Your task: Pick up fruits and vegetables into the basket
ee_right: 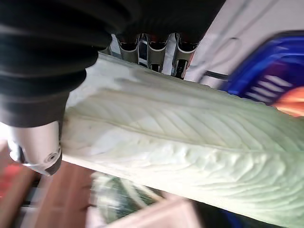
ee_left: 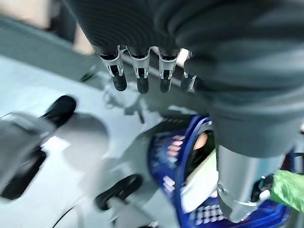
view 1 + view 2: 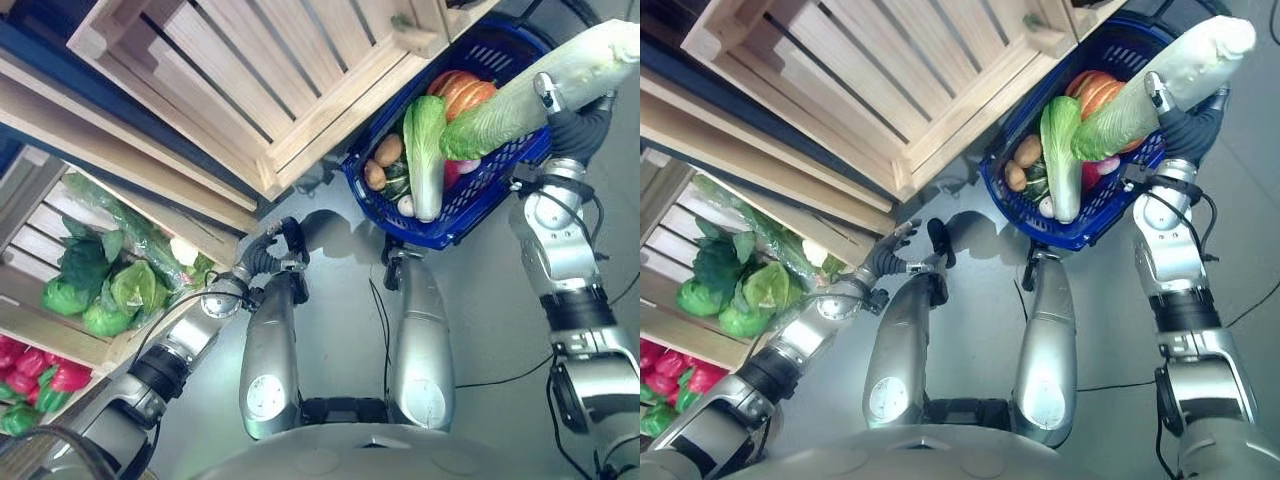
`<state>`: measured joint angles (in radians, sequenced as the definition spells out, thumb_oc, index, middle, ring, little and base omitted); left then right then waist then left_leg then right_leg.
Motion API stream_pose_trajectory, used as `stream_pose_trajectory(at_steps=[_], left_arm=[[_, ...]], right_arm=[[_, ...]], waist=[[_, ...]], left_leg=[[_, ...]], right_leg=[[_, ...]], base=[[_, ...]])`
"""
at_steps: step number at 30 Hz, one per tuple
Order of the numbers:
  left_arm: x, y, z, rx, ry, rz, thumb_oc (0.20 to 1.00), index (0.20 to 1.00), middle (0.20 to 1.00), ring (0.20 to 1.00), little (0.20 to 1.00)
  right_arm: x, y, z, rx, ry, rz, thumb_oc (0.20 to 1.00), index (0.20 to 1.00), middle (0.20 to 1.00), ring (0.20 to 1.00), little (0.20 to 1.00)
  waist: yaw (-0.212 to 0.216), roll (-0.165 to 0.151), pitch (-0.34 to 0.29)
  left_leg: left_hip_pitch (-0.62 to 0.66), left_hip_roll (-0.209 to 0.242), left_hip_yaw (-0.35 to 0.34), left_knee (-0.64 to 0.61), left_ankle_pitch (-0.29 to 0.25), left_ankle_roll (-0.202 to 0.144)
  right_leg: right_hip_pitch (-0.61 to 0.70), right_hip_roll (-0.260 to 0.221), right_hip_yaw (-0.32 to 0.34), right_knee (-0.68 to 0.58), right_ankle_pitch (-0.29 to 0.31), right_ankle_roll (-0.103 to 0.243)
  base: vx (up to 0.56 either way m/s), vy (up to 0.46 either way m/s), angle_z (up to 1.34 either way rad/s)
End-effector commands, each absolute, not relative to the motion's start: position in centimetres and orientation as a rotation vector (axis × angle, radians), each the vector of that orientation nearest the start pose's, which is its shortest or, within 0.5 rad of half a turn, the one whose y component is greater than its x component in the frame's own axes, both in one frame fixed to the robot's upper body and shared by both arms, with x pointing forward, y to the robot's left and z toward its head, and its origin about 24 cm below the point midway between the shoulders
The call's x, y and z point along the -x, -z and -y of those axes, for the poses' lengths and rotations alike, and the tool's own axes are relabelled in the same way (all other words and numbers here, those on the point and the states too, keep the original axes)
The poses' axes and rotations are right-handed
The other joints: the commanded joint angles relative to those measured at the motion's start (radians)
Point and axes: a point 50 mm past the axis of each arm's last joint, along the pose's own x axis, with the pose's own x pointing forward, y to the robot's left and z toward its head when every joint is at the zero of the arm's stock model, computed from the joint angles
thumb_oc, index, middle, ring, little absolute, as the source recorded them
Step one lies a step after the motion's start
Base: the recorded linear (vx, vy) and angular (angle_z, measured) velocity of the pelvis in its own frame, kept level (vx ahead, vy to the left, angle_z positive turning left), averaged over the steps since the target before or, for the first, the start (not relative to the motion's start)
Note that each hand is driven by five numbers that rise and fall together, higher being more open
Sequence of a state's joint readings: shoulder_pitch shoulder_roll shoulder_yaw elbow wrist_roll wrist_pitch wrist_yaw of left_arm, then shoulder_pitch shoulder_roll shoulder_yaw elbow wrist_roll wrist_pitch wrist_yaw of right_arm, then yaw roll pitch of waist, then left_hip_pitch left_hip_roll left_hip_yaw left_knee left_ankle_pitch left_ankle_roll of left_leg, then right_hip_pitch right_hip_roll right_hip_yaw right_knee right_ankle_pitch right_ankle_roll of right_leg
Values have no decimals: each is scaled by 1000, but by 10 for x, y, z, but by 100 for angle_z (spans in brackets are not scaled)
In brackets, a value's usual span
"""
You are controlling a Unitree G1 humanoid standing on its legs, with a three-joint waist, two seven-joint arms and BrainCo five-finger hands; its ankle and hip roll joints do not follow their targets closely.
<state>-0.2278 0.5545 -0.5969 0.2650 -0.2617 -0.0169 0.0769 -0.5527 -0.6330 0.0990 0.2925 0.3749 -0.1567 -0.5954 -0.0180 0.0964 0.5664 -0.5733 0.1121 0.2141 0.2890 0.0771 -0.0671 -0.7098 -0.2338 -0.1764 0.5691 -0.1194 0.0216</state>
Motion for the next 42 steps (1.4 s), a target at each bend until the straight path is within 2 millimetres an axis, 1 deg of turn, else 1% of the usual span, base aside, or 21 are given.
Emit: stream_pose_trajectory(at_steps=[1, 2, 3, 5, 7, 9, 10, 11, 14, 16, 20, 23, 24, 25, 28, 29, 30, 34, 36, 39, 42], left_arm=[[-242, 21, -133, -327, 486, -336, 1000, 1000, 1000, 1000, 1000], [-243, 21, -133, -326, 486, -335, 1000, 1000, 1000, 1000, 1000], [-242, 25, -132, -317, 482, -350, 1000, 1000, 1000, 1000, 1000], [-242, 26, -132, -300, 484, -354, 1000, 1000, 1000, 1000, 1000], [-241, 26, -130, -273, 496, -338, 1000, 1000, 1000, 1000, 1000], [-241, 23, -128, -240, 502, -319, 1000, 1000, 1000, 1000, 1000], [-241, 23, -126, -213, 505, -321, 1000, 1000, 1000, 1000, 1000], [-241, 22, -126, -212, 505, -320, 1000, 1000, 1000, 1000, 1000], [-241, 20, -126, -155, 506, -309, 1000, 1000, 1000, 1000, 1000], [-241, 19, -127, -123, 486, -303, 1000, 1000, 1000, 1000, 1000], [-242, 18, -131, -96, 450, -306, 1000, 1000, 1000, 1000, 1000], [-241, 21, -135, -103, 426, -335, 1000, 1000, 1000, 1000, 1000], [-240, 23, -137, -105, 422, -349, 1000, 1000, 1000, 1000, 1000], [-239, 25, -137, -105, 426, -361, 1000, 1000, 1000, 1000, 1000], [-236, 28, -137, -122, 430, -374, 1000, 1000, 1000, 1000, 1000], [-236, 28, -137, -123, 432, -376, 1000, 1000, 1000, 1000, 1000], [-235, 29, -135, -132, 440, -380, 1000, 1000, 1000, 1000, 1000], [-232, 28, -136, -118, 448, -381, 1000, 1000, 1000, 1000, 1000], [-230, 29, -138, -99, 439, -376, 1000, 1000, 1000, 1000, 1000], [-227, 33, -144, -79, 420, -381, 1000, 1000, 1000, 1000, 1000], [-222, 42, -152, -87, 375, -411, 1000, 1000, 1000, 1000, 1000]], right_arm=[[-344, -220, 274, 171, 504, 484, 200, 200, 200, 200, 200], [-346, -220, 275, 169, 501, 477, 200, 200, 200, 200, 200], [-355, -217, 279, 189, 507, 406, 200, 200, 200, 200, 200], [-363, -217, 283, 199, 516, 358, 200, 200, 200, 200, 200], [-372, -209, 293, 210, 549, 250, 200, 200, 200, 200, 200], [-376, -205, 298, 222, 572, 188, 200, 200, 200, 200, 200], [-377, -203, 301, 228, 586, 160, 200, 200, 200, 200, 200], [-377, -203, 301, 228, 586, 161, 200, 200, 200, 200, 200], [-377, -192, 317, 278, 655, 58, 200, 200, 200, 200, 200], [-376, -185, 324, 294, 700, 1, 200, 200, 200, 200, 200], [-373, -175, 333, 257, 746, -70, 200, 200, 200, 200, 200], [-366, -157, 341, 142, 784, -158, 200, 200, 200, 200, 200], [-363, -147, 343, 75, 799, -205, 200, 200, 200, 200, 200], [-360, -137, 344, -37, 810, -235, 200, 200, 200, 200, 200], [-354, -119, 346, -195, 801, -291, 200, 200, 200, 200, 200], [-353, -116, 345, -214, 804, -302, 388, 388, 388, 388, 388], [-351, -109, 346, -246, 817, -316, 1000, 1000, 1000, 1000, 1000], [-351, -115, 348, -216, 850, -225, 1000, 1000, 1000, 1000, 1000], [-353, -122, 346, -130, 866, -148, 1000, 1000, 1000, 1000, 1000], [-353, -137, 338, -53, 904, 46, 1000, 1000, 1000, 1000, 1000], [-349, -140, 327, 18, 916, 173, 1000, 1000, 1000, 1000, 1000]], waist=[[15, 67, -46], [16, 69, -46], [28, 84, -46], [40, 99, -46], [60, 129, -46], [71, 149, -46], [76, 157, -46], [75, 157, -46], [94, 183, -46], [106, 196, -46], [118, 209, -46], [124, 218, -46], [125, 221, -46], [126, 223, -46], [128, 227, -46], [128, 227, -46], [130, 229, -46], [129, 229, -46], [125, 223, -46], [112, 198, -46], [88, 169, -46]], left_leg=[[-44, -12, -3, 117, -145, -11], [-47, -12, -3, 118, -144, -12], [-62, -14, -5, 119, -140, -12], [-77, -17, -8, 119, -136, -12], [-103, -26, -15, 122, -131, -12], [-121, -32, -19, 126, -130, -10], [-129, -34, -20, 129, -131, -9], [-130, -35, -20, 130, -131, -9], [-163, -47, -26, 147, -137, 1], [-182, -51, -29, 157, -138, 7], [-205, -53, -33, 173, -147, 16], [-227, -56, -40, 190, -152, 22], [-230, -58, -43, 196, -155, 23], [-231, -60, -45, 199, -158, 25], [-226, -65, -48, 200, -161, 28], [-224, -67, -48, 199, -161, 28], [-216, -70, -50, 196, -161, 29], [-186, -74, -53, 188, -160, 28], [-159, -75, -53, 174, -156, 26], [-92, -73, -52, 134, -146, 21], [-24, -67, -49, 99, -138, 13]], right_leg=[[1, 2, -34, -10, -31, 58], [-3, 2, -35, -9, -32, 58], [-21, -5, -38, 3, -35, 54], [-38, -10, -39, 11, -36, 52], [-73, -19, -39, 36, -45, 44], [-98, -22, -36, 55, -52, 37], [-107, -24, -35, 62, -55, 34], [-109, -24, -35, 63, -56, 34], [-148, -32, -33, 91, -63, 26], [-168, -34, -32, 103, -65, 21], [-196, -36, -27, 125, -73, 15], [-222, -35, -18, 148, -82, 8], [-225, -35, -14, 154, -84, 6], [-226, -33, -10, 155, -85, 5], [-221, -31, -8, 155, -87, 3], [-218, -30, -7, 153, -87, 3], [-210, -30, -6, 150, -85, 3], [-173, -29, -7, 136, -80, 4], [-141, -24, -10, 120, -77, 6], [-69, -17, -20, 70, -59, 15], [0, -6, -21, 20, -41, 27]], base=[[1, -22, 8], [0, -33, 8], [3, -15, 7], [3, -13, 12], [15, -3, 18], [27, 14, 15], [21, 13, 12], [21, 10, 15], [17, -1, 12], [13, -8, 10], [3, -2, 2], [8, 7, 2], [15, 26, 4], [14, 26, 5], [6, 30, 5], [-3, 49, 3], [-4, 42, 2], [-2, 57, 2], [-6, 89, 0], [-19, 95, -1], [-40, 107, -1]])
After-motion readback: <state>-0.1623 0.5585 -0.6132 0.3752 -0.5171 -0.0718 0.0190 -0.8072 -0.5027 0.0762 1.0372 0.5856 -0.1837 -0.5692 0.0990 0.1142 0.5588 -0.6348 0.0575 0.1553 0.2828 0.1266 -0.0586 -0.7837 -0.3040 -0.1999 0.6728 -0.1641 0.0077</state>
